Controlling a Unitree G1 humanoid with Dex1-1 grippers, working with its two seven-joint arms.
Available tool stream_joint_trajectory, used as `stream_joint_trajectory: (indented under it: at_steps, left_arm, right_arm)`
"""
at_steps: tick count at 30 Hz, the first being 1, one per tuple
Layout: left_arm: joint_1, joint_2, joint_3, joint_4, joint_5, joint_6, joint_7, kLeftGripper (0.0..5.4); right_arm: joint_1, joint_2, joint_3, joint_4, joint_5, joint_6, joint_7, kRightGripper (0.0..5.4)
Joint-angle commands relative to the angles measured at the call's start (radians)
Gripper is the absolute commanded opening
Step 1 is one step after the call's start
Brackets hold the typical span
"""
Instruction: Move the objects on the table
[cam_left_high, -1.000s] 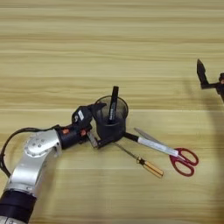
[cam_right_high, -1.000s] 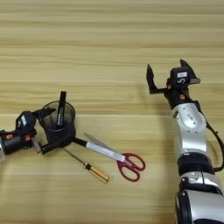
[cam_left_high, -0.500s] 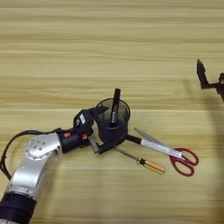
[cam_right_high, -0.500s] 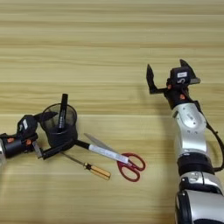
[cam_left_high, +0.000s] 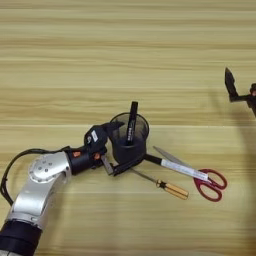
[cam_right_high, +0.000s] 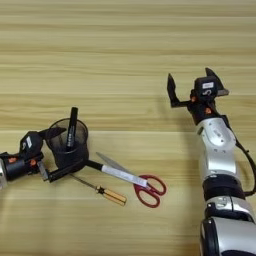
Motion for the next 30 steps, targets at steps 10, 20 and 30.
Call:
stream_joint_trajectory:
  at_steps: [10,20,30]
  left_arm:
    - [0.02,0.024,0.02,0.008,-0.014,-0.001,-0.007,5.39]
    - [0.043,0.039,0.032,0.021,-0.023,-0.007,-0.006,5.39]
    - [0.098,0.069,0.061,-0.004,-0.048,-0.022,-0.034,5.39]
  right_arm:
    - [-0.012,0.007,0.006,-0.001,0.006,-0.009,0.013,5.4]
    - [-0.014,0.008,0.006,0.002,0.007,-0.013,0.019,5.4]
    - [-0.019,0.004,0.004,0.006,0.009,-0.017,0.028,5.4]
